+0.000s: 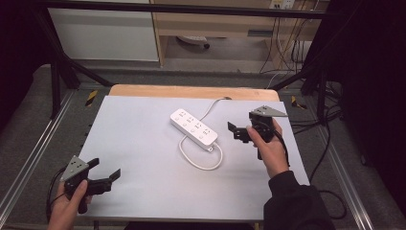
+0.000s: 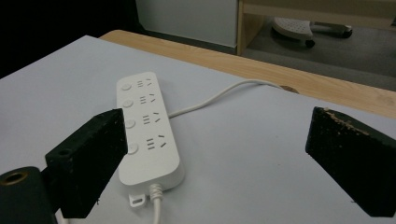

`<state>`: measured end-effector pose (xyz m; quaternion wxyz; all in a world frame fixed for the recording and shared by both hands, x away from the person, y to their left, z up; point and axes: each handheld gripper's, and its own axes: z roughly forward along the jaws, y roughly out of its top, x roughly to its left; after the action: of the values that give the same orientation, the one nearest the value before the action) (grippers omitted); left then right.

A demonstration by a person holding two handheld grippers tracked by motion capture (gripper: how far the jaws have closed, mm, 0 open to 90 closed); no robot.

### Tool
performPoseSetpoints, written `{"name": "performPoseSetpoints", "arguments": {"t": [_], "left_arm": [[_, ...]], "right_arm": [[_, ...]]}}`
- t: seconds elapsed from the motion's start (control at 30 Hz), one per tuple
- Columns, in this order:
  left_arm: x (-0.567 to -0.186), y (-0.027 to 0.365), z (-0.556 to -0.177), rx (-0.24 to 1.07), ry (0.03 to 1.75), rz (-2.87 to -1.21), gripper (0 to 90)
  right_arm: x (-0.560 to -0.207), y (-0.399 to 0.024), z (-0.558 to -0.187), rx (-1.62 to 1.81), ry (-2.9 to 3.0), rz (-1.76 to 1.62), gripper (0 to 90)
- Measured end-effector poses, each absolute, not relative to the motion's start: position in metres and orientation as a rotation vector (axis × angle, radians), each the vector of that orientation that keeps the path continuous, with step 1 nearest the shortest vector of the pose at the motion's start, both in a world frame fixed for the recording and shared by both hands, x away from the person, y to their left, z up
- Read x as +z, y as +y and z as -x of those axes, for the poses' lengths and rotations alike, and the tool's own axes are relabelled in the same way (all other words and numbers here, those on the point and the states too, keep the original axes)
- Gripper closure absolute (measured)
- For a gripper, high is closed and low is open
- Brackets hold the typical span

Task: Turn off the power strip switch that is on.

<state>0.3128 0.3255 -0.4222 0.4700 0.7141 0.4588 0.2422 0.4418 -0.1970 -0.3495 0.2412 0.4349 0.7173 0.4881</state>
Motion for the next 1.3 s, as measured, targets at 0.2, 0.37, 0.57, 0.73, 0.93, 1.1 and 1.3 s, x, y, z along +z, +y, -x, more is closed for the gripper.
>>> {"name": "performPoseSetpoints", "arguments": {"t": [0.2,0.37,0.57,0.73,0.93,1.1,1.3], "left_arm": [[-0.422,0.325,-0.313,0.595,1.124,-1.755,5.3],[-0.423,0.325,-0.312,0.593,1.129,-1.755,5.3],[-0.422,0.325,-0.312,0.595,1.125,-1.757,5.3],[-0.422,0.325,-0.312,0.595,1.126,-1.757,5.3],[-0.422,0.324,-0.312,0.593,1.126,-1.757,5.2],[-0.422,0.324,-0.312,0.593,1.127,-1.756,5.3],[-0.422,0.324,-0.312,0.594,1.126,-1.756,5.3]], "right_arm": [[-0.352,-0.216,-0.432,1.337,1.931,-1.199,5.4],[-0.354,-0.230,-0.423,1.349,1.897,-1.203,5.3],[-0.362,-0.243,-0.412,1.337,1.878,-1.204,5.3],[-0.370,-0.252,-0.402,1.326,1.875,-1.214,5.3],[-0.380,-0.263,-0.392,1.317,1.869,-1.237,5.3],[-0.388,-0.270,-0.385,1.316,1.854,-1.253,5.1],[-0.399,-0.280,-0.377,1.312,1.844,-1.284,5.1]]}}
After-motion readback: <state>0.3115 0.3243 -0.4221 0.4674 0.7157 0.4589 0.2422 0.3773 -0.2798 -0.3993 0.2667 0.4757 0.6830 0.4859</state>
